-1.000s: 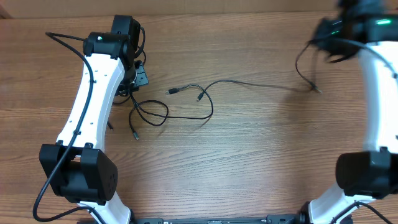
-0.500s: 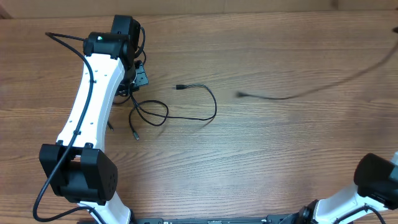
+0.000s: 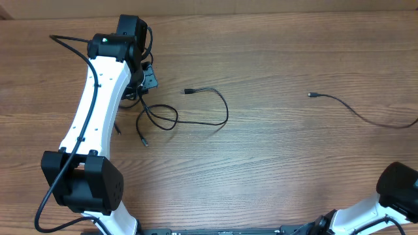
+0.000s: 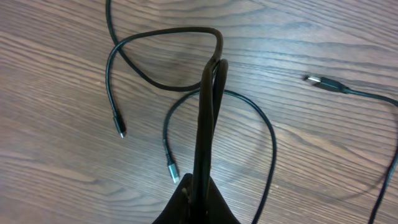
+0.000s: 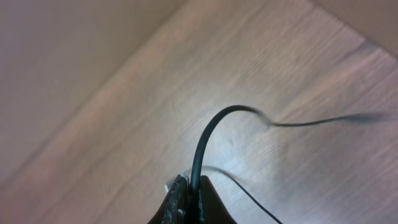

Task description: Untangle cables

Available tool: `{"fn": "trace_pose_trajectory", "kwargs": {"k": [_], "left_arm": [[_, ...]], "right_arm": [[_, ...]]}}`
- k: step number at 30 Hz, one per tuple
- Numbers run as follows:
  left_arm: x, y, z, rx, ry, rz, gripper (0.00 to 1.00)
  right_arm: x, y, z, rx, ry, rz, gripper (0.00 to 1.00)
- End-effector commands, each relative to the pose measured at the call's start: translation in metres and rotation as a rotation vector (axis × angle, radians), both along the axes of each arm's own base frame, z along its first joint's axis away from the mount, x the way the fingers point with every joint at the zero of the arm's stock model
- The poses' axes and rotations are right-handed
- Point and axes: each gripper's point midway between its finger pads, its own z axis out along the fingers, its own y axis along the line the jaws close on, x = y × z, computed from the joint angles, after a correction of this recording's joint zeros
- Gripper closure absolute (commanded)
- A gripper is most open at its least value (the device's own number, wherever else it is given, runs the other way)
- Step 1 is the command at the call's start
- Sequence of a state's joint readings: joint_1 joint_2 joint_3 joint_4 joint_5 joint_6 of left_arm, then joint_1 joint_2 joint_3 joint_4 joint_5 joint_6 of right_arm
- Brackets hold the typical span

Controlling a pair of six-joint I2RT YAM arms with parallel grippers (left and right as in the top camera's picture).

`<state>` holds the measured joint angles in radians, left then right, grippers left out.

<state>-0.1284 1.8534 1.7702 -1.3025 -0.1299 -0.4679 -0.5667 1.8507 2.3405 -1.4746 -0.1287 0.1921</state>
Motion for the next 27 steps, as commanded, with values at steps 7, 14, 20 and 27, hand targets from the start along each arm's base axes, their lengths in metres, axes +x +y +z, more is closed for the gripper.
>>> {"fn": "trace_pose_trajectory", "kwargs": {"k": [7, 14, 20, 27], "left_arm": [[0.004, -0.010, 0.020, -0.069, -0.060, -0.025, 0.96], [0.003, -0.013, 0.020, -0.081, -0.057, -0.033, 0.96], [0.003, -0.013, 0.020, -0.081, -0.057, -0.033, 0.96], [0.003, -0.013, 0.020, -0.080, -0.057, -0.034, 0.96]], "right_arm": [[0.000, -0.015, -0.091, 0.009, 0.223, 0.041, 0.96], [-0.001, -0.026, -0.119, -0.017, 0.275, 0.013, 0.93], [0.009, -0.015, -0.117, 0.036, 0.221, 0.052, 0.19], [0.018, 0.058, -0.114, 0.315, 0.153, 0.242, 0.16]]}}
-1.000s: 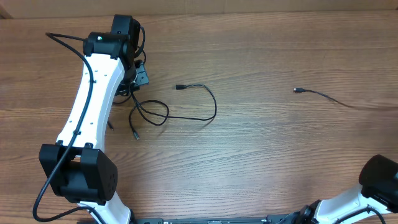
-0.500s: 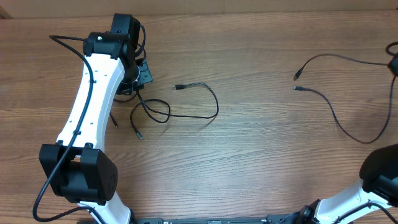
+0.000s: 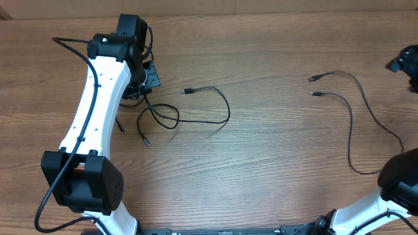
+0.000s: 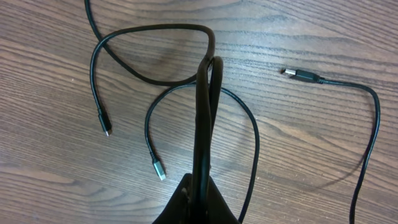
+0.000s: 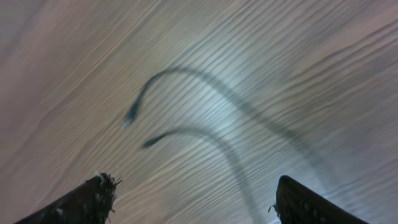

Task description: Untangle cables

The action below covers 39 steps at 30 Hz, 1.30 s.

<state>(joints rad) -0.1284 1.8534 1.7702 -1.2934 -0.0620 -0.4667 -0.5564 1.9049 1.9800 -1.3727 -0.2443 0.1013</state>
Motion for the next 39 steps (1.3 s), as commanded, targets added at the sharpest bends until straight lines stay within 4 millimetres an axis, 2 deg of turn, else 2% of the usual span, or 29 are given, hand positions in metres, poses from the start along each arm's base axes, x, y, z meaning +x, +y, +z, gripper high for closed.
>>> {"fn": "trace_pose_trajectory", "kwargs": {"k": [1, 4, 7, 11, 13, 16, 20, 23, 26, 31, 35, 39], "left_arm": [[0.002, -0.001, 0.020, -0.013, -0.057, -0.018, 0.96], [0.002, -0.001, 0.020, -0.013, -0.057, -0.020, 0.96], [0.002, -0.001, 0.020, -0.012, -0.057, -0.024, 0.96], [0.002, -0.001, 0.021, -0.012, -0.058, -0.024, 0.96], [0.002, -0.001, 0.021, -0.012, -0.058, -0.024, 0.96], [0.002, -0.001, 0.021, -0.012, -0.058, -0.024, 0.96], [0.002, -0.001, 0.021, -0.012, -0.058, -0.024, 0.96], [0.003, -0.001, 0.021, -0.012, -0.062, -0.024, 0.96], [0.005, -0.001, 0.021, -0.013, -0.068, -0.025, 0.96], [0.006, -0.001, 0.021, -0.014, -0.073, -0.024, 0.96], [0.007, -0.001, 0.022, -0.014, -0.077, -0.024, 0.96], [0.007, -0.001, 0.022, -0.013, -0.077, -0.024, 0.96]], "right_arm": [[0.006, 0.042, 0.010, 0.127, -0.039, 0.088, 0.16], [-0.002, 0.053, -0.002, 0.104, 0.040, 0.105, 0.16], [-0.021, 0.056, -0.021, 0.046, 0.172, 0.110, 0.17], [-0.036, 0.071, -0.042, 0.079, 0.265, 0.134, 0.17], [-0.047, 0.071, -0.054, 0.078, 0.326, 0.123, 0.17], [-0.067, 0.051, -0.078, 0.023, 0.434, -0.026, 0.15], [-0.090, 0.030, -0.090, 0.006, 0.509, -0.156, 0.12], [-0.098, 0.007, -0.091, 0.009, 0.498, -0.263, 0.10], [-0.104, -0.012, -0.088, 0.055, 0.462, -0.345, 0.13], [-0.110, -0.039, -0.075, 0.097, 0.388, -0.426, 0.14], [-0.122, -0.051, -0.076, 0.103, 0.396, -0.462, 0.14], [-0.133, -0.050, -0.086, 0.119, 0.429, -0.458, 0.14]]}}
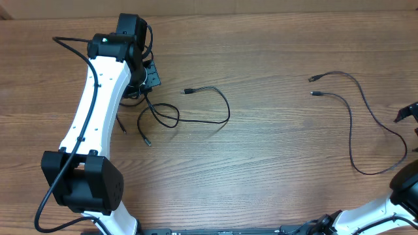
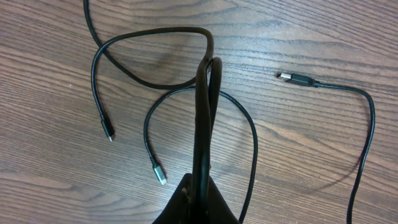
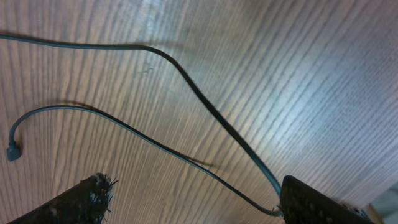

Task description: Untangle cables

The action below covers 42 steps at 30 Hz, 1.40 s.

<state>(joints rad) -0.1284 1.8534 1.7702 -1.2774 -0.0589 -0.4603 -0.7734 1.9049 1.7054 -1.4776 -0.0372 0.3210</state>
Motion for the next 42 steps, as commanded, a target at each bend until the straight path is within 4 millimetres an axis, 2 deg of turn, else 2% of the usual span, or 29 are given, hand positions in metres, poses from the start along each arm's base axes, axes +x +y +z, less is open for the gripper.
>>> {"fn": "trace_pose_trajectory", "kwargs": {"k": [1, 3, 6, 12, 13, 15, 17, 19, 23, 26, 28, 30, 32, 35, 39, 42], "left_arm": [[0.003, 0.000, 0.021, -0.009, -0.062, -0.017, 0.96], [0.004, 0.000, 0.021, -0.008, -0.066, -0.017, 0.96], [0.005, 0.000, 0.022, -0.009, -0.071, -0.017, 0.96], [0.006, 0.000, 0.022, -0.007, -0.076, -0.026, 0.96], [0.007, 0.000, 0.022, -0.005, -0.076, -0.032, 0.96], [0.007, 0.000, 0.022, -0.004, -0.076, -0.034, 0.96], [0.007, 0.000, 0.022, -0.005, -0.076, -0.034, 0.96], [0.007, 0.000, 0.022, -0.004, -0.076, -0.035, 0.96], [0.007, 0.000, 0.022, -0.004, -0.076, -0.034, 0.96], [0.007, 0.000, 0.022, -0.005, -0.076, -0.034, 0.96], [0.006, 0.000, 0.022, -0.005, -0.075, -0.034, 0.96], [0.006, 0.000, 0.022, -0.005, -0.075, -0.034, 0.96], [0.006, 0.000, 0.022, -0.006, -0.074, -0.035, 0.96], [0.006, 0.000, 0.022, -0.005, -0.074, -0.034, 0.96], [0.004, 0.000, 0.021, -0.005, -0.067, -0.034, 0.96], [0.004, 0.000, 0.021, -0.005, -0.063, -0.034, 0.96]], "right_arm": [[-0.007, 0.000, -0.002, 0.006, 0.004, 0.001, 0.14], [-0.018, 0.005, -0.013, 0.024, 0.053, 0.002, 0.14], [-0.023, 0.011, -0.025, 0.045, 0.073, 0.002, 0.14], [-0.035, 0.019, -0.038, 0.070, 0.119, 0.004, 0.18], [-0.035, 0.019, -0.041, 0.071, 0.120, 0.004, 0.22], [-0.034, 0.019, -0.045, 0.066, 0.115, 0.004, 0.39], [-0.032, 0.017, -0.047, 0.057, 0.106, 0.003, 0.60], [-0.030, 0.015, -0.047, 0.049, 0.097, 0.003, 0.74], [-0.017, 0.015, -0.047, 0.060, 0.034, -0.002, 0.93], [0.005, 0.017, -0.043, 0.092, -0.074, -0.006, 0.96], [0.033, 0.017, -0.028, 0.125, -0.215, -0.004, 0.96], [0.067, 0.016, -0.003, 0.152, -0.392, 0.029, 0.96], [0.103, 0.012, 0.034, 0.157, -0.592, 0.076, 0.96], [0.140, -0.002, 0.092, 0.093, -0.821, 0.149, 0.96], [0.162, -0.024, 0.152, -0.047, -0.963, 0.177, 0.96], [0.167, -0.028, 0.173, -0.094, -1.005, 0.202, 0.96]]}}
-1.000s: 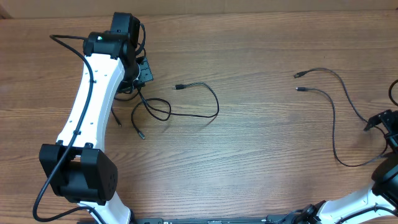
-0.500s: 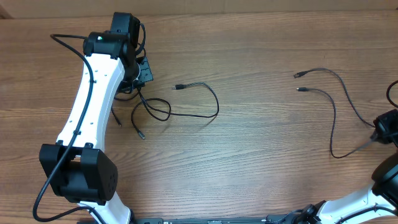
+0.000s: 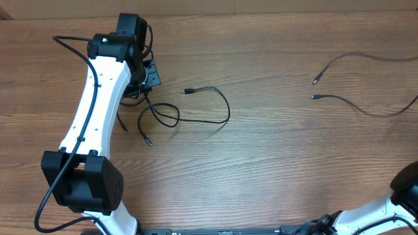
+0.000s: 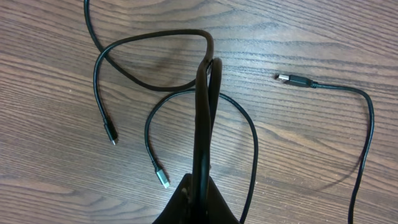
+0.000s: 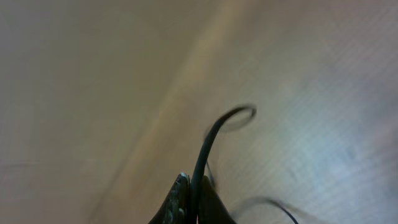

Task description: Untangle cables

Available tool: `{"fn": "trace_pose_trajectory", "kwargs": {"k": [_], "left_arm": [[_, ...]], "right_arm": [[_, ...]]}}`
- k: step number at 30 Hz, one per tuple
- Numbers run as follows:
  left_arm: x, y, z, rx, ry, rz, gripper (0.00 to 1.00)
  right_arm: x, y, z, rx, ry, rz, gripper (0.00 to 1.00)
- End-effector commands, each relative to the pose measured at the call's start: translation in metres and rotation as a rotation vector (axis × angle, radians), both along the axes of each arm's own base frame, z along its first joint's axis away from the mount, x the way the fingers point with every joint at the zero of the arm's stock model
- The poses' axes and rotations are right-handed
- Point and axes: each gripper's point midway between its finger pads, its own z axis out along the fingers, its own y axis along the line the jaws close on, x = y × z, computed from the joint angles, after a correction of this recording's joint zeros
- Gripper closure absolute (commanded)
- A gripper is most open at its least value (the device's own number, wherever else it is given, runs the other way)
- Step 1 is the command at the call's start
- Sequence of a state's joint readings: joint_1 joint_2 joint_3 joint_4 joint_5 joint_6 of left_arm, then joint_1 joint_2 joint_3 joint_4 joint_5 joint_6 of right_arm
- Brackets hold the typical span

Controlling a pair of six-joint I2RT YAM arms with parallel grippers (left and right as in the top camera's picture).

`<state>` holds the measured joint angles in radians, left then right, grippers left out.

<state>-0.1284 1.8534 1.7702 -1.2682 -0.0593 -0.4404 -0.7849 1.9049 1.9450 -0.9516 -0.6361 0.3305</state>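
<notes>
One black cable (image 3: 196, 121) lies in loops on the left of the wooden table. Its USB plug (image 4: 289, 79) and two small plugs (image 4: 163, 180) rest on the wood. My left gripper (image 4: 200, 194) is shut on a doubled stretch of this cable, which rises from its jaws. A second thin black cable (image 3: 356, 108) lies at the right, with both ends (image 3: 315, 81) pointing left and the strands running off the right edge. In the blurred right wrist view my right gripper (image 5: 194, 190) is shut on a black cable (image 5: 214, 134). That gripper is outside the overhead view.
The white left arm (image 3: 98, 98) stretches from its base at the lower left up to the cable loops. The right arm's base (image 3: 406, 186) shows at the lower right corner. Bare wood (image 3: 274, 150) separates the two cables.
My right gripper was open over the right cable at the overhead view's right edge. Now it is shut on that cable and out of that view, and the strands run off to the right. The left gripper is unchanged.
At first my right gripper held the right cable, with one end showing on the table. Then it was open and the cable lay loose with both ends in view. It stayed open over the cable and now grips it again. My left gripper held its cable throughout.
</notes>
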Motion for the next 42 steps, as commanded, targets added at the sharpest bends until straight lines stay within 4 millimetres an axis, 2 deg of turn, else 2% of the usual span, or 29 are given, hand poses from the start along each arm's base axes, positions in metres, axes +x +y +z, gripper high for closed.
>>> {"fn": "trace_pose_trajectory", "kwargs": {"k": [1, 2, 9, 10, 12, 15, 17, 20, 24, 28, 30, 33, 37, 39, 42], "left_arm": [[0.002, 0.000, 0.021, -0.009, -0.055, -0.015, 0.96], [0.001, 0.000, 0.021, -0.011, -0.055, -0.015, 0.96], [0.000, 0.000, 0.020, -0.011, -0.047, -0.013, 0.96], [0.000, 0.000, 0.020, -0.011, -0.047, -0.013, 0.96], [-0.001, 0.000, 0.020, -0.011, -0.046, -0.012, 0.96], [-0.001, 0.000, 0.020, -0.010, -0.043, -0.013, 0.96], [-0.001, 0.000, 0.020, -0.010, -0.043, -0.013, 0.96], [-0.002, 0.000, 0.020, -0.010, -0.042, -0.013, 0.96], [-0.001, 0.000, 0.020, -0.010, -0.043, -0.013, 0.96], [-0.002, 0.000, 0.020, -0.009, -0.040, -0.013, 0.96], [-0.002, 0.000, 0.020, -0.009, -0.041, -0.013, 0.96], [-0.001, 0.000, 0.020, -0.010, -0.045, -0.013, 0.96], [-0.001, 0.000, 0.020, -0.010, -0.044, -0.013, 0.96], [-0.001, 0.000, 0.020, -0.010, -0.044, -0.013, 0.96], [-0.001, 0.000, 0.020, -0.010, -0.044, -0.013, 0.96]], "right_arm": [[0.004, 0.009, 0.027, 0.004, -0.068, 0.032, 0.96], [0.003, 0.011, 0.025, 0.001, -0.057, 0.039, 0.96], [-0.013, 0.020, -0.025, -0.208, 0.200, 0.113, 0.95], [-0.015, 0.024, -0.031, -0.216, 0.232, 0.125, 0.90], [-0.020, 0.035, -0.039, -0.191, 0.274, 0.146, 0.61], [-0.033, 0.059, -0.050, -0.119, 0.353, 0.186, 0.58], [-0.041, 0.073, -0.056, -0.078, 0.401, 0.211, 0.39], [-0.050, 0.088, -0.061, -0.038, 0.449, 0.239, 0.22], [-0.052, 0.098, -0.064, -0.025, 0.476, 0.259, 0.18], [-0.077, 0.090, -0.075, -0.064, 0.622, 0.215, 0.21], [-0.091, 0.084, -0.079, -0.080, 0.704, 0.175, 0.20], [-0.098, 0.084, -0.081, -0.080, 0.735, 0.172, 0.17], [-0.088, 0.097, -0.078, -0.043, 0.676, 0.227, 0.16], [-0.069, 0.120, -0.071, -0.041, 0.566, 0.369, 0.13], [-0.057, 0.140, -0.070, -0.076, 0.535, 0.465, 0.10]]}}
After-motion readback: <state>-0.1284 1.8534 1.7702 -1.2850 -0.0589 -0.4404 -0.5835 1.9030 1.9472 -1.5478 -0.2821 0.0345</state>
